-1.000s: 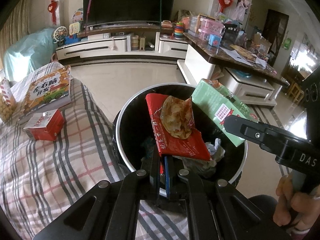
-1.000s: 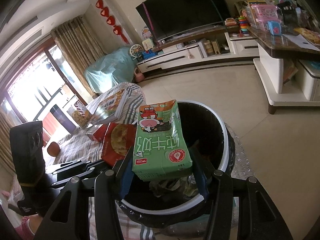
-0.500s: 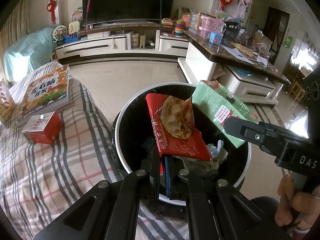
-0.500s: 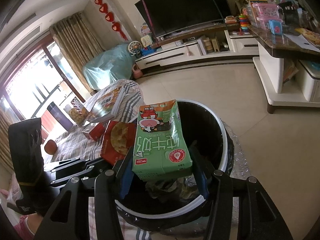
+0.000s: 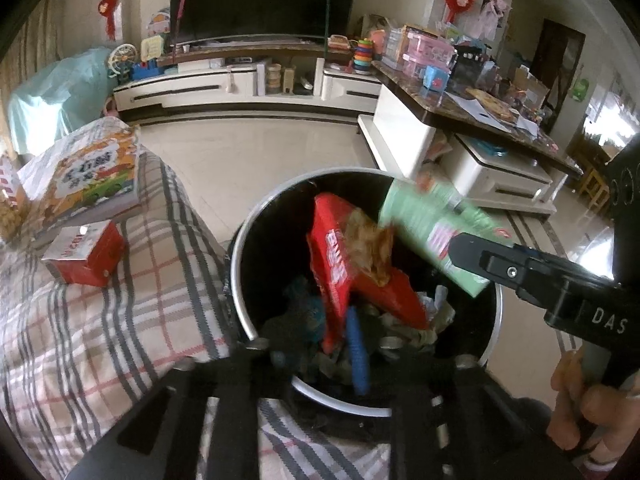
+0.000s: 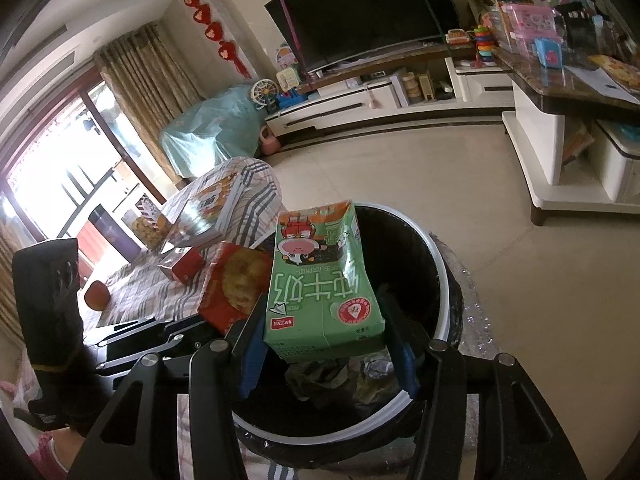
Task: Collect trash
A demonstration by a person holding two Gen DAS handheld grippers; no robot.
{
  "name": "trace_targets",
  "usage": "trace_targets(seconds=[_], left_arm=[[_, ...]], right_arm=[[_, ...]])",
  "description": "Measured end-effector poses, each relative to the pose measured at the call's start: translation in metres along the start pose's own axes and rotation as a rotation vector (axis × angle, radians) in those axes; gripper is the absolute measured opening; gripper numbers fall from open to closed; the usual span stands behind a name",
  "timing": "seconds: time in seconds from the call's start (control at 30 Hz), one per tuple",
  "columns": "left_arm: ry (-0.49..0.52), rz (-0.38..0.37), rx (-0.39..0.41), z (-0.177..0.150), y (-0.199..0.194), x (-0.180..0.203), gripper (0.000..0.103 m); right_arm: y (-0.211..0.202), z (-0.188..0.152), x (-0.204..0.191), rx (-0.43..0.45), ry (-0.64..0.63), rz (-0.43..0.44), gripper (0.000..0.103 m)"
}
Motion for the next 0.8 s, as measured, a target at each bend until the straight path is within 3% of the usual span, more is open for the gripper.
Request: trace_targets(seconds=[0.03, 0.13, 0.2, 0.43, 0.67, 0.8], left_arm=[[0.001, 0.003, 0.010, 0.000, -0.003, 0.000, 0.037], [-0.003, 0.012, 0.024, -0.005, -0.009, -0.001, 0.043], [-0.005, 0.016, 0.036, -0.010, -0.017, -0.004, 0.046], [-0.088, 0.034, 0.117, -0.046, -0.063, -0.022, 0.070], [-0.210, 0.035, 0.196, -0.101, -0.107, -0.046, 0.085], [-0.236, 0.061, 0.244, -0.131, -0.132, -0.050, 0.086]], right_arm=[[0.000, 0.001, 0.000, 0.001, 0.005, -0.001, 0.057], [-0.004, 0.001, 0.002, 0.011, 0.022, -0.007, 0.060], [-0.012, 0.000, 0.001, 0.029, 0.029, -0.002, 0.065], [-0.041, -0.009, -0.013, 0.095, 0.038, 0.009, 0.093], [-0.058, -0.041, -0.033, 0.124, 0.053, 0.023, 0.095], [-0.061, -0.065, -0.050, 0.138, 0.035, 0.011, 0.096]])
Point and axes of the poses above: each gripper's, at about its wrist camera, not at the fingertips, and y roughly the way its jaws point, x to its right, z to its top, the point moved 3 cm from there along y, roughly the way its jaws point, and after that the axes turned 4 degrees about -x, right-handed, at the moved point
